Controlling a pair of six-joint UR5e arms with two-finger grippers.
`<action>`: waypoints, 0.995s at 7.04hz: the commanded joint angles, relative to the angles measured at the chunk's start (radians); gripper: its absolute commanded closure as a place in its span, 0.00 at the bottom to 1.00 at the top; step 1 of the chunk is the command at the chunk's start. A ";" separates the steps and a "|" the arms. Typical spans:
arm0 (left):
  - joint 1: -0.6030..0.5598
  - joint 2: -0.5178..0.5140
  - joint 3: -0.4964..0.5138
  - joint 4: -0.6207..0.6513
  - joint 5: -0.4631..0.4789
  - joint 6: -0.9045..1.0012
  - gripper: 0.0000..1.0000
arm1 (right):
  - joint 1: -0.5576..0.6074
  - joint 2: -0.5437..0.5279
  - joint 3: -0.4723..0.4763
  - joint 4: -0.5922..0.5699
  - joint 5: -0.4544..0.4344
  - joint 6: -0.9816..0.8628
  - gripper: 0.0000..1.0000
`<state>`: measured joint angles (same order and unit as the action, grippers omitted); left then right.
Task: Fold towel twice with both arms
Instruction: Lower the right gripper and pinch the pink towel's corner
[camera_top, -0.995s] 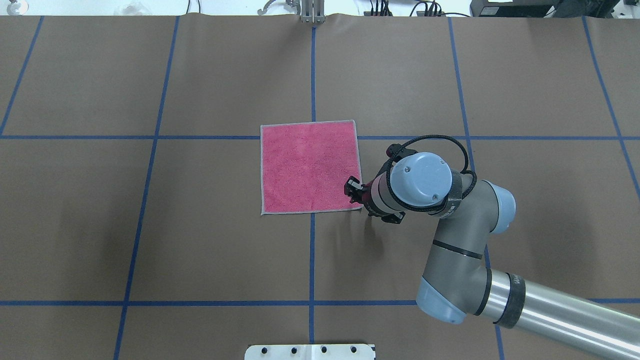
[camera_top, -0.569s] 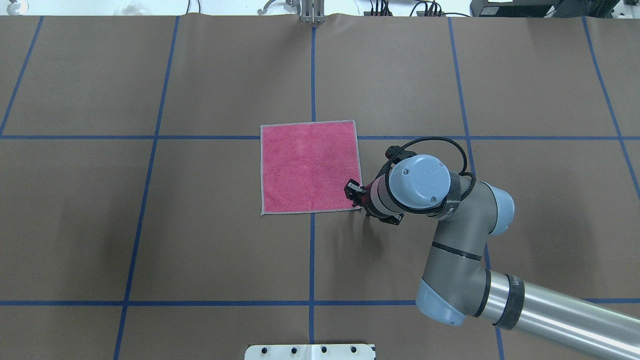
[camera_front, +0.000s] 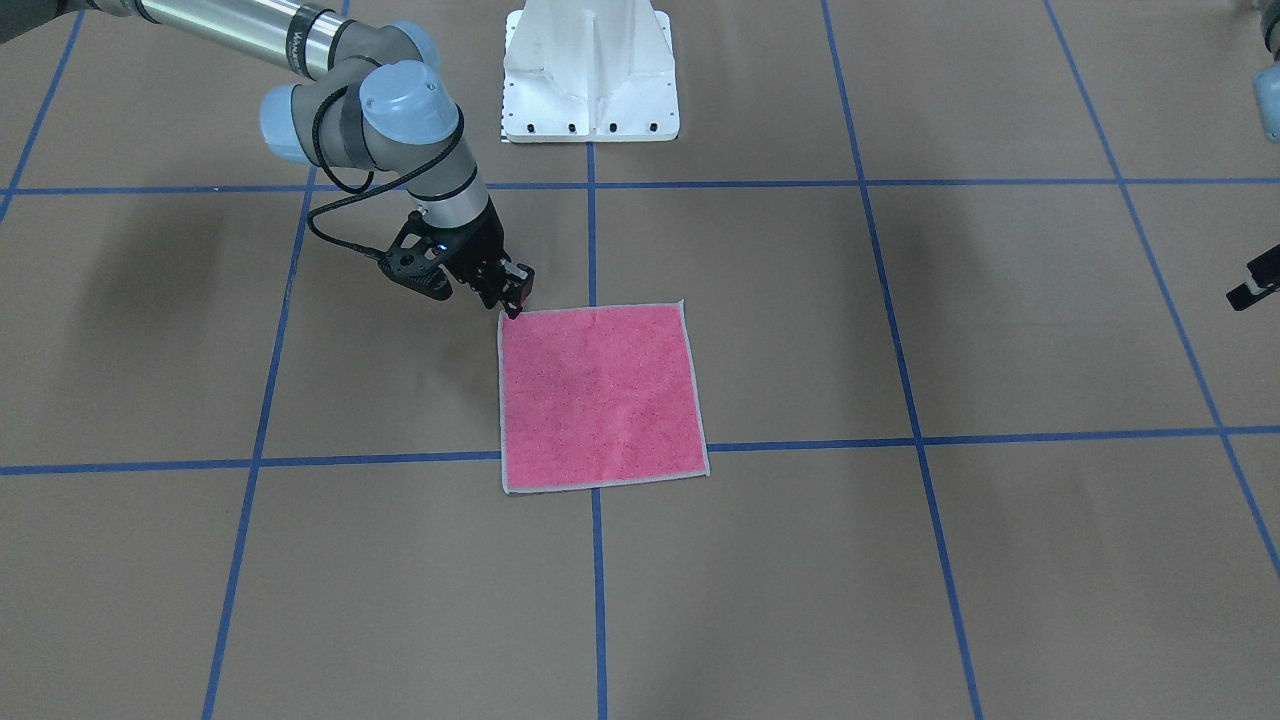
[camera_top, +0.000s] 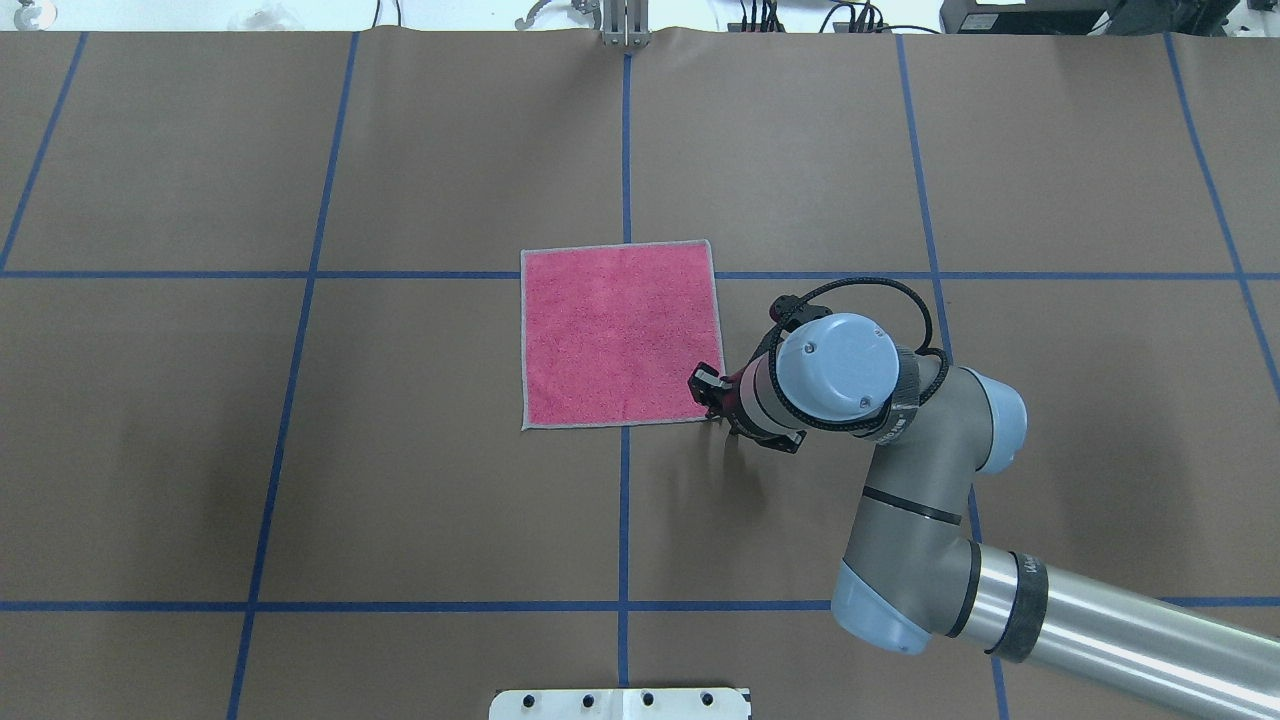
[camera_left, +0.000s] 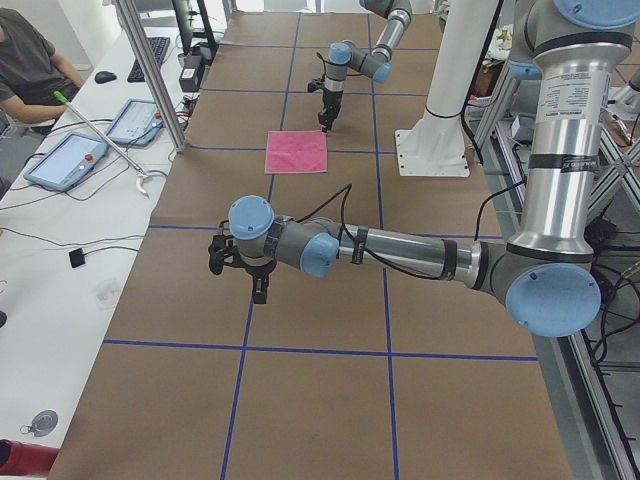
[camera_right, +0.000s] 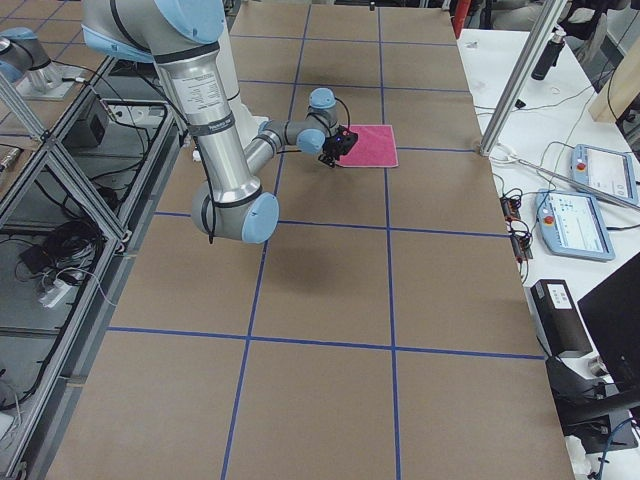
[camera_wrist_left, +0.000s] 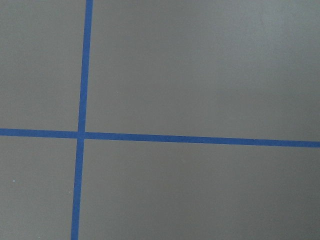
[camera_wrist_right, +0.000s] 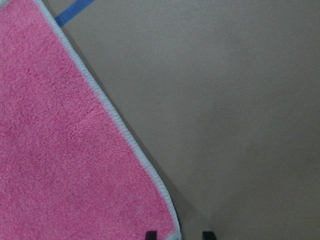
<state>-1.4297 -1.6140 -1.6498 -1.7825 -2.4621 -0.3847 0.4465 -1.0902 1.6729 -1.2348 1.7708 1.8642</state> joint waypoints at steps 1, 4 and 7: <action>0.000 0.000 0.001 0.000 0.000 0.000 0.00 | 0.000 -0.002 0.001 0.000 -0.001 0.000 0.67; 0.000 0.000 0.001 0.000 0.000 0.001 0.00 | 0.000 -0.002 -0.001 -0.002 -0.010 0.000 0.70; 0.000 0.000 0.001 0.000 0.000 0.000 0.00 | 0.000 -0.005 0.002 -0.002 -0.011 0.000 0.99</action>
<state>-1.4297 -1.6138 -1.6490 -1.7829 -2.4620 -0.3838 0.4464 -1.0944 1.6726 -1.2353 1.7597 1.8638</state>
